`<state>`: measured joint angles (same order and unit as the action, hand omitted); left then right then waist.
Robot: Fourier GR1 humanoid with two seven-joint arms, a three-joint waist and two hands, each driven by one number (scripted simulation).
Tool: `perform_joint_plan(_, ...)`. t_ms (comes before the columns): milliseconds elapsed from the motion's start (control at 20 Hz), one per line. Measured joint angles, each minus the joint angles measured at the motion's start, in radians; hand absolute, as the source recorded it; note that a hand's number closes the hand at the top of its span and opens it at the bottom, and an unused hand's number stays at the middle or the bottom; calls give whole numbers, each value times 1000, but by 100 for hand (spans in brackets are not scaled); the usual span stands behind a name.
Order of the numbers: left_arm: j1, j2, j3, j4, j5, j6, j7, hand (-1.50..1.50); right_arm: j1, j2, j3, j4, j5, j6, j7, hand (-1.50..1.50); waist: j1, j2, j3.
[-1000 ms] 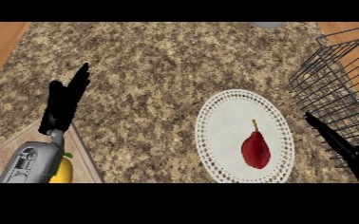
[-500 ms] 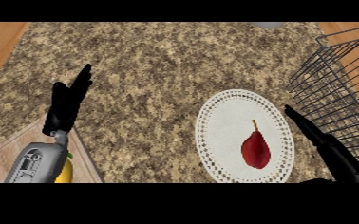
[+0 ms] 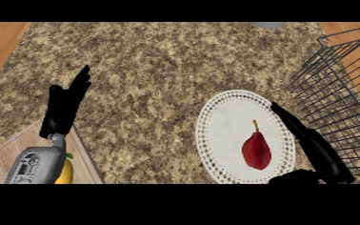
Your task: Pick the pear from the placemat and place it in the basket
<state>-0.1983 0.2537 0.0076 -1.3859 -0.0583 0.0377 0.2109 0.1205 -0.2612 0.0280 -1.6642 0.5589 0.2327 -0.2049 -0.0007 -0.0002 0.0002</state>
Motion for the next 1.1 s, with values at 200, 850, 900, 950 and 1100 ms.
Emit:
perform_joint_plan(200, 1, -10, 14, -2, -16, -15, -2, 0, -32, 17, 2, 41, 26, 9, 8, -150, 0, 0, 0)
perform_joint_plan(850, -11, -47, 42, -16, -50, -45, 30, 0, -58, 79, 30, 122, 91, 1, 20, -150, -1, 0, 0)
perform_joint_plan(900, -12, -43, 51, -13, -51, -50, 26, 0, -60, 86, 33, 132, 98, -7, 19, -150, -1, 0, 0)
perform_joint_plan(950, 1, -42, 54, -24, -53, -52, 22, 0, -69, 86, 27, 163, 100, -19, -2, -150, 0, 0, 0)
perform_joint_plan(1100, 1, -57, 53, -21, -68, -46, 18, 0, -64, 96, 44, 166, 124, -33, -8, 150, 0, 0, 0)
